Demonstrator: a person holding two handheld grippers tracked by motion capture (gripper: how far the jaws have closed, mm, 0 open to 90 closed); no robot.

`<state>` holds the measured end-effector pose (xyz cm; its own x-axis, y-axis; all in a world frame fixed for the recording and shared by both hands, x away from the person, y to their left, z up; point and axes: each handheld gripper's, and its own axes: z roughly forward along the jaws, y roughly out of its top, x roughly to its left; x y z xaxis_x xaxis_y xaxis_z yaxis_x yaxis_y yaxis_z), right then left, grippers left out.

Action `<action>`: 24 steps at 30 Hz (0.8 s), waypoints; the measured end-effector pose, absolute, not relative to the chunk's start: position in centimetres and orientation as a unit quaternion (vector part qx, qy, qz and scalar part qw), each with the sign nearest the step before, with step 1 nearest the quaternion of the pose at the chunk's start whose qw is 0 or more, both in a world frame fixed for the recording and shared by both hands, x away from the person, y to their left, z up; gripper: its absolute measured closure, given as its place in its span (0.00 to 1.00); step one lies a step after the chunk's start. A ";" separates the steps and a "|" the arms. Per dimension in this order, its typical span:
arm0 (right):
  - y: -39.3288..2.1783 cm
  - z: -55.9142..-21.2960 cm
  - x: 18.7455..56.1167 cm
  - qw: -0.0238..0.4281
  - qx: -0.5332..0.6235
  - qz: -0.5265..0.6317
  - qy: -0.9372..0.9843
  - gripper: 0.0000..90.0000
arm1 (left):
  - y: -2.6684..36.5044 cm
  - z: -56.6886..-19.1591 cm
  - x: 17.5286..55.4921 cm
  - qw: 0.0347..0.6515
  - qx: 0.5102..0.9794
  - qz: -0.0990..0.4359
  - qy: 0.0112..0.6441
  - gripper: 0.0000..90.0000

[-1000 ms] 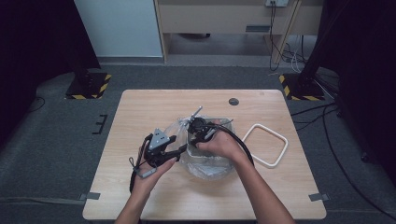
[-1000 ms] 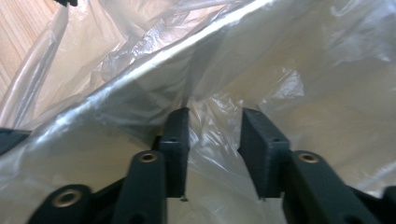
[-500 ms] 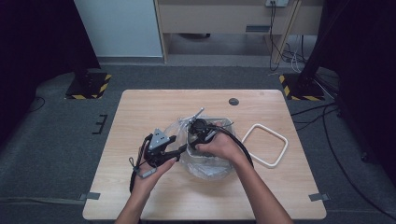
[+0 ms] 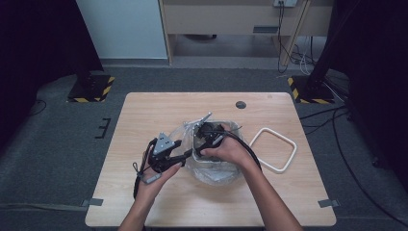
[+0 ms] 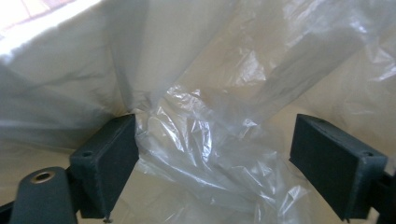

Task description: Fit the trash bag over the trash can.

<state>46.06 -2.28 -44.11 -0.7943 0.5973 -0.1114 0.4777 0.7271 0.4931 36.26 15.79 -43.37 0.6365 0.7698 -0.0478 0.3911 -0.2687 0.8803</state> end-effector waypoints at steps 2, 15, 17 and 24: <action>-2.3 -44.2 46.0 0.131 0.295 0.226 0.919 0.15 | 15.8 -43.4 36.3 0.473 0.771 0.200 0.376 0.48; -3.3 -41.9 45.5 0.150 0.286 0.256 0.911 0.23 | 15.8 -43.4 36.2 0.472 0.772 0.199 0.375 0.48; -3.6 -41.2 45.3 0.154 0.285 0.260 0.910 0.26 | 15.8 -43.4 36.2 0.472 0.773 0.200 0.374 0.48; -5.0 -39.1 44.7 0.161 0.287 0.296 0.897 0.31 | 15.7 -43.3 36.0 0.471 0.774 0.201 0.373 0.47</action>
